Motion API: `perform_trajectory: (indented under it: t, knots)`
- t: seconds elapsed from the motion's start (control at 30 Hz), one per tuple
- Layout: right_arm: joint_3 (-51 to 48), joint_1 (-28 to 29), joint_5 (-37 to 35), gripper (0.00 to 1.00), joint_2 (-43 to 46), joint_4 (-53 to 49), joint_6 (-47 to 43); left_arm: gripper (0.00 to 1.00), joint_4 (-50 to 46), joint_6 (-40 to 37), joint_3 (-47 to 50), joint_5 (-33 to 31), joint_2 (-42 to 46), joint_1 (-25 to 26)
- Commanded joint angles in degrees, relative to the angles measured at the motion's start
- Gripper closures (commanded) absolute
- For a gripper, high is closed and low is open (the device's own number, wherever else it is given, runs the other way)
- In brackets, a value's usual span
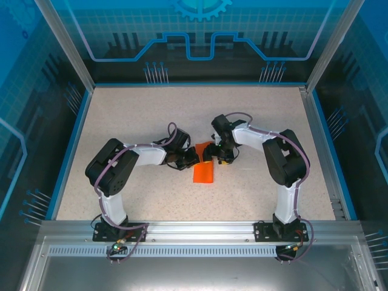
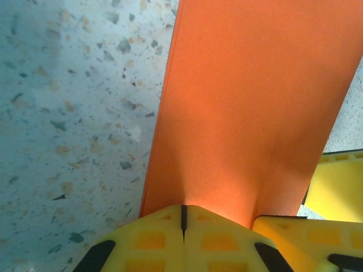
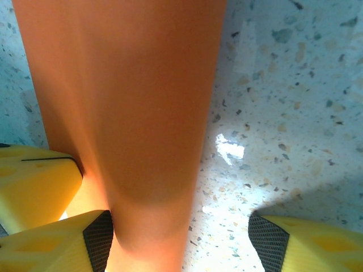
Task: Fold a paper plane with a square sheet of paper (pick it up from the middle)
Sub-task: Hold the square sheet of paper at the center of the table.
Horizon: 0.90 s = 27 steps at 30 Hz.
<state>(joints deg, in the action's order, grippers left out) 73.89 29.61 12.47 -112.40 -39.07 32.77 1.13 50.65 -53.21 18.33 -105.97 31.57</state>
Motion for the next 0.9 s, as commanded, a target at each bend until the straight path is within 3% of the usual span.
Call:
perform_trajectory:
  t: [0.0,0.27,0.3,0.4,0.53,0.67,0.87]
  knots:
    - [-2.8,-0.1,-7.0,0.28,-2.1,-1.8,0.2,1.00,-3.5,-2.1,-0.6,-1.5,-1.4,0.8]
    - [-6.4,-2.4,-0.6,0.29,13.5,7.1,0.6,1.00,-4.1,-2.8,-0.1,-2.1,-1.2,0.8]
    - [-7.3,-2.7,1.9,0.32,14.7,8.8,0.7,1.00,-4.0,-2.8,0.0,-2.1,-1.2,0.8]
    - [-9.7,-2.9,10.0,0.61,15.8,13.8,0.8,1.00,-4.1,-3.1,-0.1,-2.0,-1.1,0.8]
    - [-11.7,-2.3,15.6,0.86,13.5,17.3,1.6,1.00,-4.0,-3.1,0.0,-1.9,-1.1,0.8]
    - [-13.6,-2.1,18.1,0.95,11.4,20.4,2.0,1.00,-3.9,-3.1,0.0,-2.0,-1.2,0.9]
    - [-14.6,-2.1,20.6,0.97,9.2,22.3,1.3,1.00,-4.1,-3.2,0.0,-2.0,-1.3,0.8]
